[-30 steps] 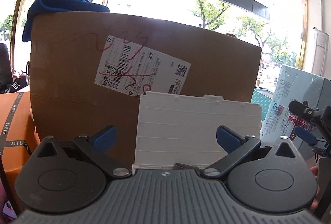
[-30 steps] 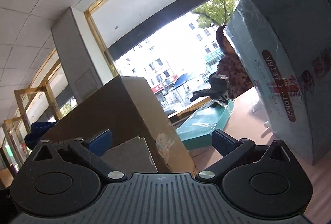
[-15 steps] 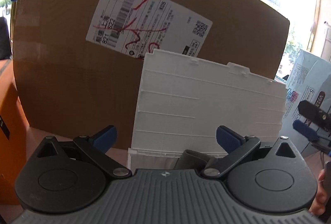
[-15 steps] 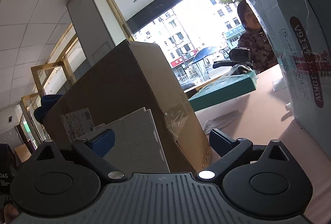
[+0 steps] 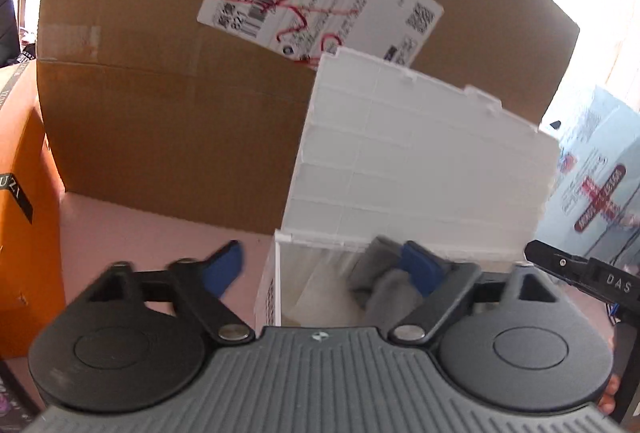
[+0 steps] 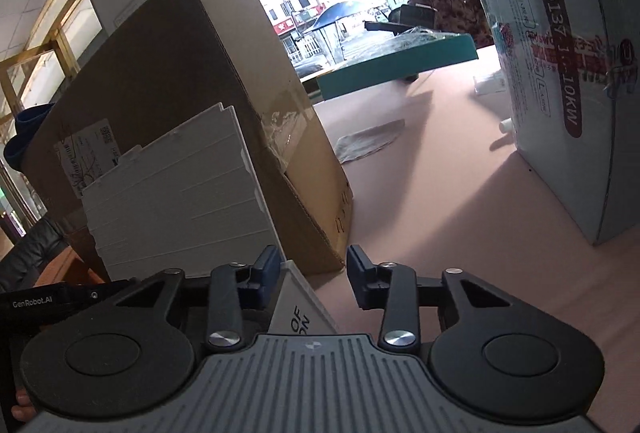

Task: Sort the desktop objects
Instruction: 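Grasp the white box lid edge with the right gripper and fold it shut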

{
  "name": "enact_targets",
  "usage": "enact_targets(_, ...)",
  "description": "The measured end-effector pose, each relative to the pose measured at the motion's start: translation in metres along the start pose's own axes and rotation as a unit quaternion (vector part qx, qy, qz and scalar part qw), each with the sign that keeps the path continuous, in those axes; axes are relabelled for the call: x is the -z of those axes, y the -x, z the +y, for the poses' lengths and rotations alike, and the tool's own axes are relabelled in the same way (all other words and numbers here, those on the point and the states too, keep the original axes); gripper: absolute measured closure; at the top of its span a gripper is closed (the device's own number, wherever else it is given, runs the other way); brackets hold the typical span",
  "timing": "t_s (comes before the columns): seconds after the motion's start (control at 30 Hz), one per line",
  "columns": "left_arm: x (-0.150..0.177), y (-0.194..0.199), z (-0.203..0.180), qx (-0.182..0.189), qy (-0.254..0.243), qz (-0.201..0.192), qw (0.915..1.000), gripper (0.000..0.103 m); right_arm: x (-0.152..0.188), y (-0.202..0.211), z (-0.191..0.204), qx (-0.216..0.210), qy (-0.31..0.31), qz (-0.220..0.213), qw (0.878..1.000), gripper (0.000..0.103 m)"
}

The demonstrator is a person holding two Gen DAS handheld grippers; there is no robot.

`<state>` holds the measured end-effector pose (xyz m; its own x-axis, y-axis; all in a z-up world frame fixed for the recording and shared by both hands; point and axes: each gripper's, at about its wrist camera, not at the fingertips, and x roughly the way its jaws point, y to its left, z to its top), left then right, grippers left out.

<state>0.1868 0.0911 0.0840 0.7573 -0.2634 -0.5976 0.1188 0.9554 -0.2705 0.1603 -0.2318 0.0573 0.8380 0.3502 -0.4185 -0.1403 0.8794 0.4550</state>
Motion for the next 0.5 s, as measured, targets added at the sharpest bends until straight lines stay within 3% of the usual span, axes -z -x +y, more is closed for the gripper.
enact_targets(0.2,0.008,0.001,-0.002,-0.024,-0.006,0.031,0.9992,0.041,0.005,-0.003,0.010,0.011,0.021,0.025,0.999,0.069)
enact_targets(0.27,0.009,-0.001,0.002,-0.027,0.000,0.042,0.9988,0.054,0.008,-0.005,0.017,0.015,0.037,0.034,0.999,0.069)
enact_targets(0.33,0.009,-0.003,0.004,-0.026,0.008,0.052,0.9983,0.059,0.011,-0.008,0.024,0.028,0.055,0.037,0.997,0.080)
enact_targets(0.5,0.009,0.001,0.002,-0.047,0.000,0.049,0.9977,0.072,0.020,-0.008,0.039,0.053,0.091,0.024,0.994,0.090)
